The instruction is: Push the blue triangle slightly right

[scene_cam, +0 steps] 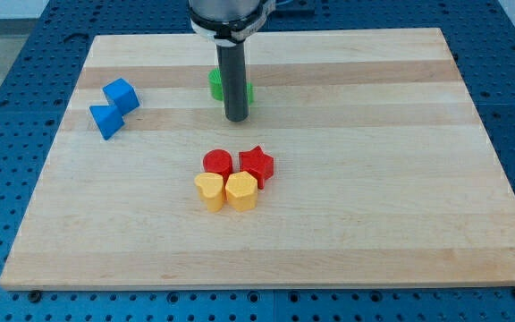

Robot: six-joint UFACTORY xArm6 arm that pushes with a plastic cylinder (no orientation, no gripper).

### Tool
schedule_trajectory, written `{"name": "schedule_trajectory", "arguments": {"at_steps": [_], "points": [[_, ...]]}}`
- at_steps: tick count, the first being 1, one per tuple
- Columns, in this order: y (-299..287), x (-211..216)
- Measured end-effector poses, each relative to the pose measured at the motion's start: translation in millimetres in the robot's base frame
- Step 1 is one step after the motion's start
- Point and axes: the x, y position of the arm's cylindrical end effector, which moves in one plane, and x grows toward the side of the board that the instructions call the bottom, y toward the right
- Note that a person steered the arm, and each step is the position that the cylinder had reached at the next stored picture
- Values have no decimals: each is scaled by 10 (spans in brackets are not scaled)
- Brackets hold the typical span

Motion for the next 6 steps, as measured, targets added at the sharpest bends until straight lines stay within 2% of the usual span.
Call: {"name": "schedule_trajectory", "arguments": {"at_steps": [1, 2, 3, 4, 6], "points": [[-104, 230], [-549, 525], [-1324, 776], [-1858, 771], [-2278, 251]]}}
